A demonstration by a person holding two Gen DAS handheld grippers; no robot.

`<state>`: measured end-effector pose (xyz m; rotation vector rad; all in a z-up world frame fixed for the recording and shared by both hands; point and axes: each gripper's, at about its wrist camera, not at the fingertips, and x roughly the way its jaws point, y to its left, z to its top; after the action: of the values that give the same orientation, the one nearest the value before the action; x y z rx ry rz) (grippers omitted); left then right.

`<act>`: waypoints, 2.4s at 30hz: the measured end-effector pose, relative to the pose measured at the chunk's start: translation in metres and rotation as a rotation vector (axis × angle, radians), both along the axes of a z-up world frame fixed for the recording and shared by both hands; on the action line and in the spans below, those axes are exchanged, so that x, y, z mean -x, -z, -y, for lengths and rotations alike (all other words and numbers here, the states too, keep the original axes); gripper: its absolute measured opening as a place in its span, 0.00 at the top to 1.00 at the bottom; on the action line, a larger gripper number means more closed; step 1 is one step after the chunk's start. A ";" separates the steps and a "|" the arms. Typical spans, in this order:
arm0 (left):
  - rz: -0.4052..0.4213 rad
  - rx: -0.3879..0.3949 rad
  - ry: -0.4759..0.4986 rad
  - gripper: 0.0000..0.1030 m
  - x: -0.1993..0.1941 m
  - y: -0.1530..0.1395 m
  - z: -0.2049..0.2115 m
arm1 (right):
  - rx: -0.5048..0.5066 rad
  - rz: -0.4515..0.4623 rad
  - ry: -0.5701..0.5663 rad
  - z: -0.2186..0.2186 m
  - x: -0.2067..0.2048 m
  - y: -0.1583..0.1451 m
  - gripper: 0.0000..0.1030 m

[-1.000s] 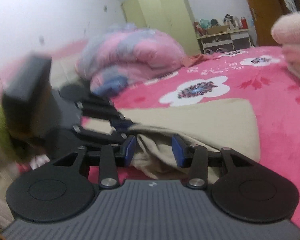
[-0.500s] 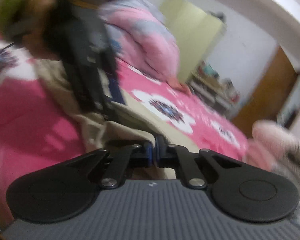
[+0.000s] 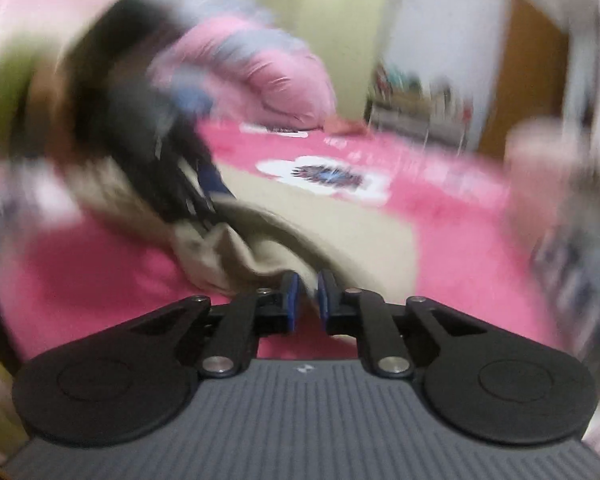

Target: Fold clothes

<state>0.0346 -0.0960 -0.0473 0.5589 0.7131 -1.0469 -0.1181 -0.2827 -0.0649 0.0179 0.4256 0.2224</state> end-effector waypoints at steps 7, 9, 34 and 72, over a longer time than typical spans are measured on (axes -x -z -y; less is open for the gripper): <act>0.013 0.028 -0.015 0.85 0.000 -0.004 -0.001 | -0.863 -0.197 0.061 0.047 -0.007 0.041 0.53; 0.026 0.037 -0.011 0.87 0.001 -0.005 -0.003 | -0.998 -0.241 0.091 0.046 -0.013 0.060 0.52; -0.070 0.128 -0.027 0.61 -0.015 -0.014 -0.015 | 0.245 0.196 0.194 -0.073 -0.066 0.030 0.95; 0.276 -0.041 -0.011 0.91 0.027 -0.003 0.034 | -0.185 0.054 0.108 -0.019 -0.008 0.009 0.88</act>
<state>0.0074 -0.1304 -0.0443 0.7182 0.4947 -0.9245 -0.1103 -0.2636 -0.0740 0.2154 0.3484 0.1549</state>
